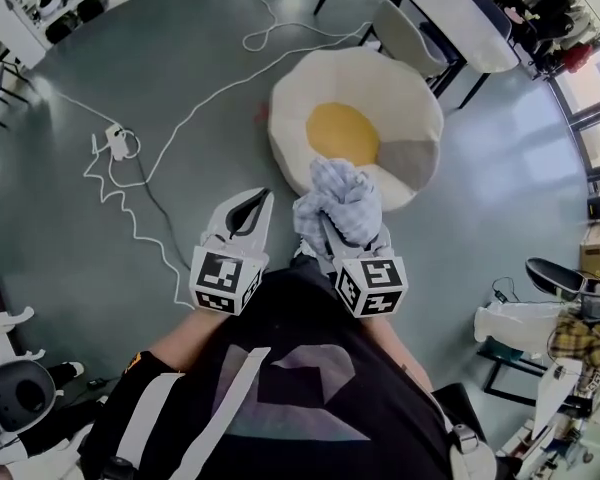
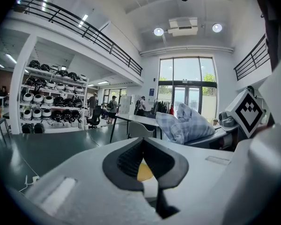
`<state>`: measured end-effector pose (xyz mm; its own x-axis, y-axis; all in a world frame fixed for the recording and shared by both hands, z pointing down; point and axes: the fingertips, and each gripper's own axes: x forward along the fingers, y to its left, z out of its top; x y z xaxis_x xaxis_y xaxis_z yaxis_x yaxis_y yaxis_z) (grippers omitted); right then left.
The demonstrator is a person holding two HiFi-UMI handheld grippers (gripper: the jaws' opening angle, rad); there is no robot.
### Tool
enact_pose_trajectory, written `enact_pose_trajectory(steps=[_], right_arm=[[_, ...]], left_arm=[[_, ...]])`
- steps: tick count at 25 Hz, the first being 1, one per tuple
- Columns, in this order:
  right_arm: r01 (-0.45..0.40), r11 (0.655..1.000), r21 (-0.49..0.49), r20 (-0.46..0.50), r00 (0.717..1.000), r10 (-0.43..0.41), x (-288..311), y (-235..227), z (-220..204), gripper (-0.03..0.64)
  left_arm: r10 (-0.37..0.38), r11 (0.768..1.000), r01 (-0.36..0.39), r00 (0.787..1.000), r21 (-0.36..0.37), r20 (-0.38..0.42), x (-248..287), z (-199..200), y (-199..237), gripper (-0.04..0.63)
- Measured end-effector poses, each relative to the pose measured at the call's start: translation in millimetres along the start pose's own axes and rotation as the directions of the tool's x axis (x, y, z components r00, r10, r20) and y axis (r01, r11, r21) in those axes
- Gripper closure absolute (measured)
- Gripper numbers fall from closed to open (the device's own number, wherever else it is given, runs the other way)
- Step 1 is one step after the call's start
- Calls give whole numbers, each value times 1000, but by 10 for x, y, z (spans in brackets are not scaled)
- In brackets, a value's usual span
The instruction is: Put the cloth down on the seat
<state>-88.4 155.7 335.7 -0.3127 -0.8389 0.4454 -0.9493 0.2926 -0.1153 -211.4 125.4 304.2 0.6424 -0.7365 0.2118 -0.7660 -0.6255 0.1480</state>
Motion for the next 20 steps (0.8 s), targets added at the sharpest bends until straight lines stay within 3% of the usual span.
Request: enact_pose_trajectory(steps=[10, 20], right_arm=[[-12, 999, 51, -61, 998, 15, 459, -699, -31, 382], [-28, 996, 83, -80, 996, 34, 837, -1485, 164, 382]], left_arm=[[-15, 1000, 15, 996, 1, -90, 882, -72, -24, 592], [-28, 998, 37, 987, 55, -157, 1834, 112, -182, 592]])
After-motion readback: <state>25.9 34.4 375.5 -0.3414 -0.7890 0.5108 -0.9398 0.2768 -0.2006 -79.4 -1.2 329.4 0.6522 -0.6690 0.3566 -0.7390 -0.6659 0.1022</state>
